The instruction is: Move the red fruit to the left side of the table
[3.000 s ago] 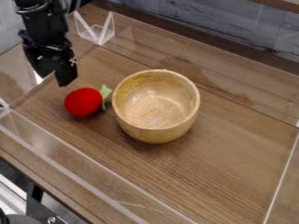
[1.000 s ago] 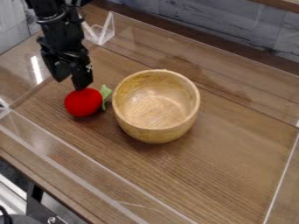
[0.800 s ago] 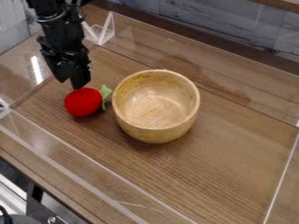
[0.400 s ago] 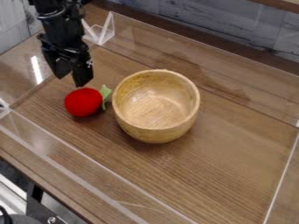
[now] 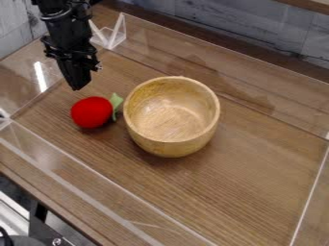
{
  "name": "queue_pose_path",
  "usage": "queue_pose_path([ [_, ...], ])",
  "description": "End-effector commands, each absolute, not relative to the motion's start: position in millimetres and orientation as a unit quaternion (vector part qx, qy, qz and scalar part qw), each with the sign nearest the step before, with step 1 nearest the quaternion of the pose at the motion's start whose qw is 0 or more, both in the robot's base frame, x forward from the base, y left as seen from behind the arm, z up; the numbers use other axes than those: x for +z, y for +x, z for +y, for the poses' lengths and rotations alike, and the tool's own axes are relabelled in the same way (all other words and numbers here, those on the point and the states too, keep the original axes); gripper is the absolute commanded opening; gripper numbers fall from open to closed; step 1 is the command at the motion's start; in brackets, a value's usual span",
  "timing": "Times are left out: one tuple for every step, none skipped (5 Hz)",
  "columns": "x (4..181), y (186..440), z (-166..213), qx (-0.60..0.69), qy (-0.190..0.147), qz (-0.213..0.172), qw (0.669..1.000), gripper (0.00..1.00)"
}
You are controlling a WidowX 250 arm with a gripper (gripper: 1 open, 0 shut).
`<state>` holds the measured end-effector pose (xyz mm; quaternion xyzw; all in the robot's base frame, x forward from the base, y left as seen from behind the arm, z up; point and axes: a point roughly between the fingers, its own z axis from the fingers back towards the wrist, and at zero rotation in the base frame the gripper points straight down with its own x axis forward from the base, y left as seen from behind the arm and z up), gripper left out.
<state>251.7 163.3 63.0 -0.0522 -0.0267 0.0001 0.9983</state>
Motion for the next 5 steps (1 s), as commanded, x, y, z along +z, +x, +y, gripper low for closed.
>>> queue_pose_path([
  [78.5,257,172,0.009,-0.040,-0.042,0.998,1.00],
  [82.2,257,172,0.013,-0.043,-0.038,0.998,1.00],
  [89.0,258,170,0.018,-0.045,-0.036,0.998,1.00],
  [95.9,261,162,0.019,-0.046,-0.038,0.998,1.00],
  [101.9,265,153,0.018,-0.046,-0.040,0.998,1.00],
])
